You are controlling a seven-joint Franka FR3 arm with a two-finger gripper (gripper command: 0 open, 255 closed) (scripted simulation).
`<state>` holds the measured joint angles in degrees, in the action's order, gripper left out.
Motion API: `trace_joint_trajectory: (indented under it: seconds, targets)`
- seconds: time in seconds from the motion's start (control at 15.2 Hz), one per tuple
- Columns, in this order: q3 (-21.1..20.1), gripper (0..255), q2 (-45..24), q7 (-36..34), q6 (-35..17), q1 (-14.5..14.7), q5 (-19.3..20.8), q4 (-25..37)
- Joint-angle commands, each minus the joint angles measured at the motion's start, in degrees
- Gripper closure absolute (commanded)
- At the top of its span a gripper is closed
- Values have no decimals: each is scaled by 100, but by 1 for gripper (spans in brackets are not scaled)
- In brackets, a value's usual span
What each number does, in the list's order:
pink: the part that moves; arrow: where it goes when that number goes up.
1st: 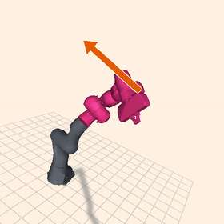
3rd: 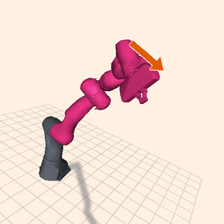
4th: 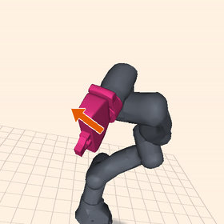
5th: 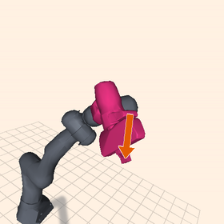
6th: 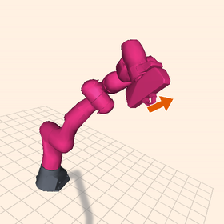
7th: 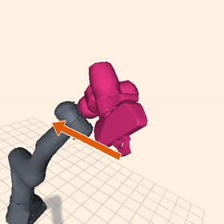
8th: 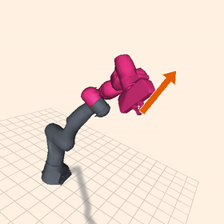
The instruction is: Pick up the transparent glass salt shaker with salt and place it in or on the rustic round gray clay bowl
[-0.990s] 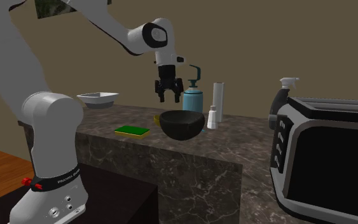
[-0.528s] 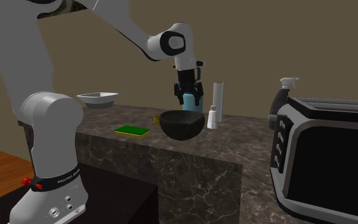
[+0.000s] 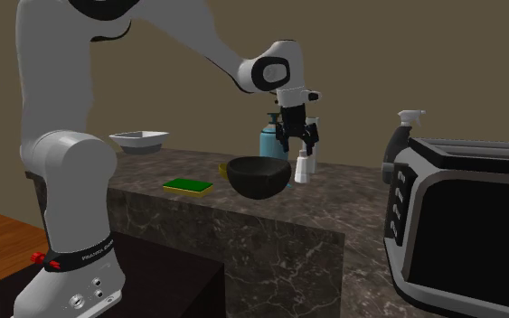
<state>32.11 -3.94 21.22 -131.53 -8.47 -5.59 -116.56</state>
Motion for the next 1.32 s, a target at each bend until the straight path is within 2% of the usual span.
trace_joint_trajectory:
  seconds: [0.0, 0.4, 0.92, 0.99, 1.25]
  targets:
    - [16, 0, -156, 143, -102, -54, -173, 61]
    - [-31, 0, -479, 325, -439, -107, -446, -15]
    - [-32, 0, -478, 324, -438, -107, -445, -15]
    - [-32, 255, -478, 324, -438, -107, -445, -15]
    - [-32, 255, -478, 324, -435, -108, -444, -12]
